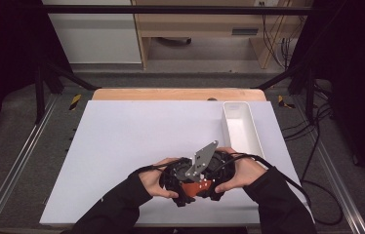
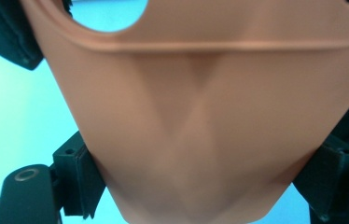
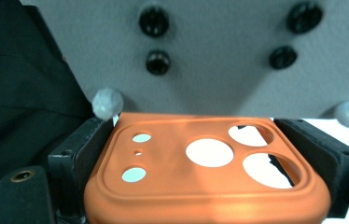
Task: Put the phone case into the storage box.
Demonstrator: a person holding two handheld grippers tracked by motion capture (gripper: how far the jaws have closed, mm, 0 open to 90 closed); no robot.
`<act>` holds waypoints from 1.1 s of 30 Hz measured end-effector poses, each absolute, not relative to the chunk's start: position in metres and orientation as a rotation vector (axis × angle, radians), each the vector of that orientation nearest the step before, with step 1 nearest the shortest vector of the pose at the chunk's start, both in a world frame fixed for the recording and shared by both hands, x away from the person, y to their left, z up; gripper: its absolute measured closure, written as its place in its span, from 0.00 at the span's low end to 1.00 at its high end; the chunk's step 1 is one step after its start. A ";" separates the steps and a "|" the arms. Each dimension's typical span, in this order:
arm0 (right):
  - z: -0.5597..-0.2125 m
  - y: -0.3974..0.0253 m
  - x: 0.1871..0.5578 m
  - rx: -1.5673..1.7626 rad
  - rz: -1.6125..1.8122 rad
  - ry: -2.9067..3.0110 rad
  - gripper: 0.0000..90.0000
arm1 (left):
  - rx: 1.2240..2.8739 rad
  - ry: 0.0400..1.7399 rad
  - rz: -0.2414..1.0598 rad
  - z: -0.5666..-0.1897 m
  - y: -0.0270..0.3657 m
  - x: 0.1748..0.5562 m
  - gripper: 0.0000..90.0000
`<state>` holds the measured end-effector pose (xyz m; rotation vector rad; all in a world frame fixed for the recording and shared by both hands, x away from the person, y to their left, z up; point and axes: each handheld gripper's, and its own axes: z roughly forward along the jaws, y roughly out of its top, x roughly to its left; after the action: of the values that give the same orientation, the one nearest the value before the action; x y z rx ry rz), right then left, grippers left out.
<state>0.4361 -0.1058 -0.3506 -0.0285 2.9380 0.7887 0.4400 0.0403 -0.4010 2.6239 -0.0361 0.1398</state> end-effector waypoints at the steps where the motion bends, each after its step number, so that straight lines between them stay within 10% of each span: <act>1: -0.351 -0.106 0.436 -0.025 0.795 2.934 0.17 | 2.626 -0.043 0.146 -0.400 0.041 0.440 0.17; 33: -0.345 -0.144 0.434 0.126 1.112 2.728 0.01 | 2.501 0.044 0.124 -0.407 0.072 0.448 0.17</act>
<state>0.4336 -0.1436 -0.3455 0.1259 2.7279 1.1116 0.4478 0.0717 -0.4069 2.5007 0.0437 0.1239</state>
